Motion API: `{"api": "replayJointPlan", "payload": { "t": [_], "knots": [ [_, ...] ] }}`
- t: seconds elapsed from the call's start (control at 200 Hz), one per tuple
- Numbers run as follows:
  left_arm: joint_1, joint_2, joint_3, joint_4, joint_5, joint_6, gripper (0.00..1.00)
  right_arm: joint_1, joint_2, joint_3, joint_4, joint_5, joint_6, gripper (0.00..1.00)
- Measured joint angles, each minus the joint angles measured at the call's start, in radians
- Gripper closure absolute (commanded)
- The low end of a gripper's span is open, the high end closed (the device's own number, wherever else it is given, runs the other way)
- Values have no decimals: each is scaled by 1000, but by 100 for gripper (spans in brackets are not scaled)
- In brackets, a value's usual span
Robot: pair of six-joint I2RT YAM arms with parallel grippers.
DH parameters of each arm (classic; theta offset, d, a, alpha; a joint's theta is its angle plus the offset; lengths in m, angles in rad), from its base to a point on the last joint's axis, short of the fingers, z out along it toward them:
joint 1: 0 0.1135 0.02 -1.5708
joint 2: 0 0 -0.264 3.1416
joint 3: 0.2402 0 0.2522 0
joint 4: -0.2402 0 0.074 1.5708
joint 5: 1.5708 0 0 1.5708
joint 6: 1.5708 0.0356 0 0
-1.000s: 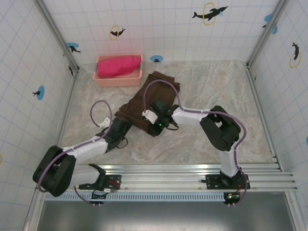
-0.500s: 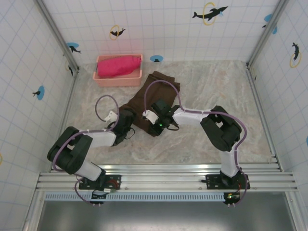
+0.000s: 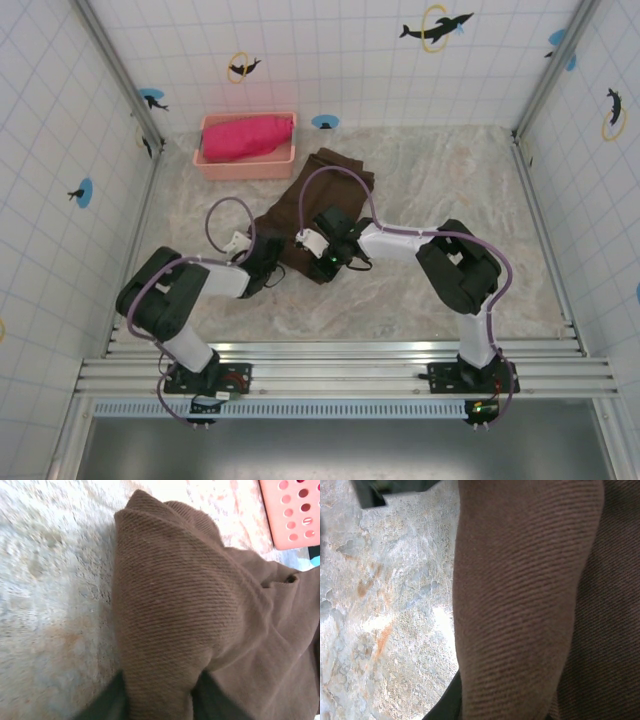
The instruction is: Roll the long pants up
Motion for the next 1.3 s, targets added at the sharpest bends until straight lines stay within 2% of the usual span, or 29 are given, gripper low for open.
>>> {"api": "replayJointPlan", "payload": {
  "t": [0.115,0.175,0.235,0.305,0.405,0.465,0.53,0.585,0.826,1.006,1.136,1.301],
  "knots": [
    [-2,56,-15,138,9,-23,100,-3,0,2,-3,0,0,100],
    [-2,58,-20,154,16,-34,100,-8,0,2,-7,-3,0,100],
    [-2,39,-13,112,26,-39,100,-14,0,3,-15,-10,-3,100],
    [2,-6,35,-47,47,-28,100,-25,0,7,-38,-23,-8,100],
    [11,-24,182,-362,91,24,100,-40,0,14,-66,-35,-12,50],
    [16,-10,277,-531,114,61,100,-51,-7,17,-95,-43,-19,31],
    [18,29,378,-681,144,94,100,-58,-29,17,-124,-31,-34,17],
    [18,72,456,-782,163,113,100,-64,-47,16,-155,0,-31,0],
    [26,201,685,-1067,192,145,100,-117,-141,2,-329,203,-48,2],
    [29,346,917,-1319,207,163,100,-90,-251,2,-358,375,-48,2],
    [36,443,1065,-1479,226,173,100,-6,-306,0,-349,526,-40,2],
    [54,497,1144,-1567,270,175,100,208,-309,0,-316,731,-34,2]
  ]
}}
